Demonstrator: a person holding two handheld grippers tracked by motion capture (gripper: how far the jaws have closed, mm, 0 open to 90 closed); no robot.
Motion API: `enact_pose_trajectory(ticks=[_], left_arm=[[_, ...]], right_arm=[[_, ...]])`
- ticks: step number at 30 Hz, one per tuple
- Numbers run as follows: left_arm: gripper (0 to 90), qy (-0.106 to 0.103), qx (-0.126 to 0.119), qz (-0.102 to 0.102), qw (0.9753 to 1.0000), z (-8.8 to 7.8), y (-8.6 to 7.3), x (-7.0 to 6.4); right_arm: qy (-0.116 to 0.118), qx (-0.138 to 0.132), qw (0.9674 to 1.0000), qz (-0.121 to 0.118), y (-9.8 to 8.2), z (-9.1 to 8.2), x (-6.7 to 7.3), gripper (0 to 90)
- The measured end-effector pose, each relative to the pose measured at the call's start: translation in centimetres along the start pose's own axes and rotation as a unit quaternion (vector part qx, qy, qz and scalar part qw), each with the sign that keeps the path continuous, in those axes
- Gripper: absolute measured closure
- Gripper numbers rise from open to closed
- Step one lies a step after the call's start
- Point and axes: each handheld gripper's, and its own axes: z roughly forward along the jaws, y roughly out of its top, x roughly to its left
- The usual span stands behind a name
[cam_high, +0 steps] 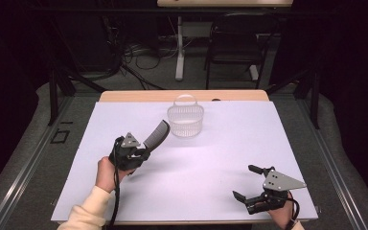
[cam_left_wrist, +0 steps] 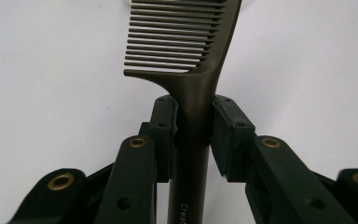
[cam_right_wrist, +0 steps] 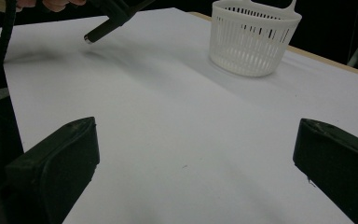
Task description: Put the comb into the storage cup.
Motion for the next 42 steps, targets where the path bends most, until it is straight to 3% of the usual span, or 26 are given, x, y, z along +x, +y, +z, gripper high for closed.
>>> enact_pose_trajectory(ticks=[13, 20, 42], left_arm=[[71.6, 0.003, -0.011, -0.002, 0.9999, 0.2, 0.3, 0.5], [71.6, 0.004, -0.032, -0.007, 0.9994, 0.2, 0.8, 1.0], [71.6, 0.009, -0.060, -0.013, 0.9981, 0.9, 2.4, 2.3]], right_arm=[[0.000, 0.001, 1.0000, 0.001, 0.0, 0.0, 0.0, 0.0], [0.001, 0.003, 1.0000, 0.002, 0.0, 0.1, 0.0, 0.0], [0.000, 0.003, 1.0000, 0.004, -0.1, 0.1, 0.0, 0.0]])
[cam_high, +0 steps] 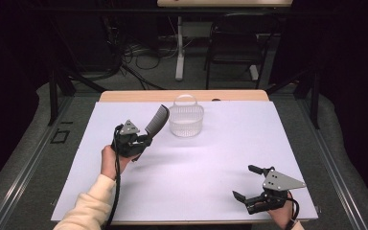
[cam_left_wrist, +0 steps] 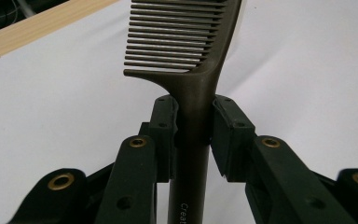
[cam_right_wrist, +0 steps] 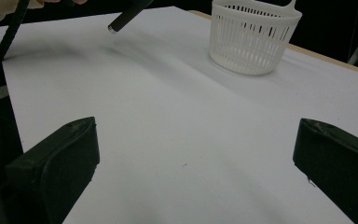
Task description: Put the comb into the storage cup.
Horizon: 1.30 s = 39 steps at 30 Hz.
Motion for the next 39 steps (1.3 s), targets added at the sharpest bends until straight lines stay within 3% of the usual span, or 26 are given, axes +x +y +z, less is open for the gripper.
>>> enact_pose_trajectory(ticks=[20, 39], left_arm=[[71.7, 0.011, -0.023, 0.006, 0.9997, 0.0, 1.5, 0.7], [71.7, 0.021, -0.035, 0.015, 0.9991, 0.1, 2.7, 1.0]], right_arm=[[0.006, 0.004, 1.0000, -0.004, 0.0, 0.2, 0.1, 0.0], [0.002, 0.016, 0.9998, -0.007, -0.1, 1.2, -0.7, 0.0]])
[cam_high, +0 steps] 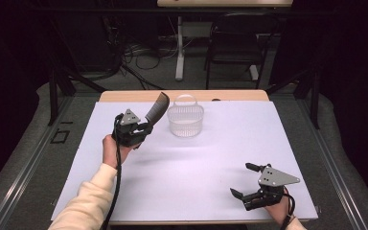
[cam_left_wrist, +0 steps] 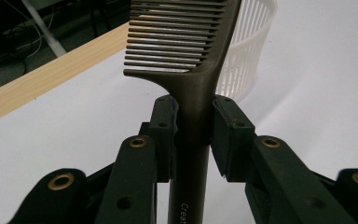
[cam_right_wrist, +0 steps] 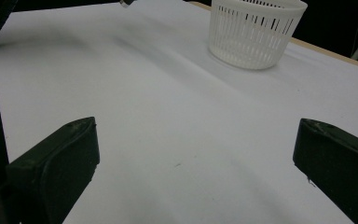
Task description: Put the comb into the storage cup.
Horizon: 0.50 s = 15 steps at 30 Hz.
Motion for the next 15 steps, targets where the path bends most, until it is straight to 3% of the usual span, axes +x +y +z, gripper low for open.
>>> enact_pose_trajectory(ticks=[15], left_arm=[[71.7, 0.006, -0.014, 0.005, 0.9999, 0.1, 1.3, 0.1]], right_arm=[[0.004, 0.001, 1.0000, 0.001, -0.1, -0.1, 0.0, 0.0]])
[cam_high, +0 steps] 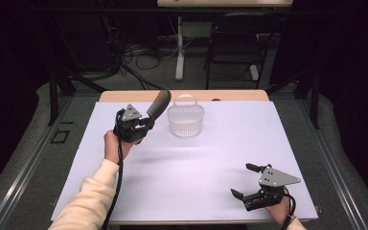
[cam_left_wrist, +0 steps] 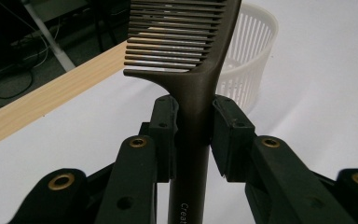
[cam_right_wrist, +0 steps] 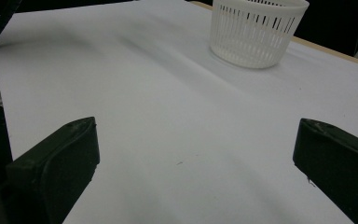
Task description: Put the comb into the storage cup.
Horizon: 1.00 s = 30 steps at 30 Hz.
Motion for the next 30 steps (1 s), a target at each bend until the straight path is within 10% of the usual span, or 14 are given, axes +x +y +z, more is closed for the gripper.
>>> enact_pose_trajectory(ticks=[30], left_arm=[[71.8, 0.007, -0.012, 0.002, 0.9999, 0.3, 2.1, 0.5]], right_arm=[[0.010, 0.002, 0.9999, -0.003, 0.2, 0.6, -0.1, 0.1]])
